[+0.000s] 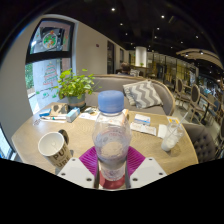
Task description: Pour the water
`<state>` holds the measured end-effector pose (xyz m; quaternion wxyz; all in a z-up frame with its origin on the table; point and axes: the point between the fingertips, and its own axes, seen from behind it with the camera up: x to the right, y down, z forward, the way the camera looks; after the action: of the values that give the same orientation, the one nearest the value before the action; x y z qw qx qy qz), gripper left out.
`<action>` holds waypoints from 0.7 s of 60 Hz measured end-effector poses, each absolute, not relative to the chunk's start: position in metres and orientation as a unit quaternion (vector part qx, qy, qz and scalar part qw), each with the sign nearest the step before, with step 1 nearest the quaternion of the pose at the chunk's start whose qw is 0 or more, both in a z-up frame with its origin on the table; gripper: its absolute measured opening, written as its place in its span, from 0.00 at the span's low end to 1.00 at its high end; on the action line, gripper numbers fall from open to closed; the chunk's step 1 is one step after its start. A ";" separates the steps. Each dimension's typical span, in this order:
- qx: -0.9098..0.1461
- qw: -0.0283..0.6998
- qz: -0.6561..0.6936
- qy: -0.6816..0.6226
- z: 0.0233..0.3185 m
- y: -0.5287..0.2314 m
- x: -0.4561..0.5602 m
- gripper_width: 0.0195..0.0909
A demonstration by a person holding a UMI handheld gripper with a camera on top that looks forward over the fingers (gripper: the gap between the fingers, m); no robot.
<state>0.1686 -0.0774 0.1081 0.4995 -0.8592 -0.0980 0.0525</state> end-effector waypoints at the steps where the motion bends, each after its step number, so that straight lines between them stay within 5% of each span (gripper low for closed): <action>1: -0.860 0.498 0.056 -0.098 0.103 -0.077 0.168 0.21; 12: -0.867 0.484 0.068 -0.097 0.061 -0.087 0.161 0.23; 23: -0.858 0.502 0.064 -0.088 0.065 -0.090 0.167 0.38; 30: -0.877 0.472 0.055 -0.070 0.057 -0.093 0.170 0.55; 36: -0.900 0.433 0.022 -0.045 0.047 -0.107 0.185 0.94; 42: -0.905 0.424 0.002 -0.026 0.064 -0.126 0.190 0.92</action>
<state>0.1900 -0.1260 0.0645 0.4237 -0.9054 -0.0259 0.0020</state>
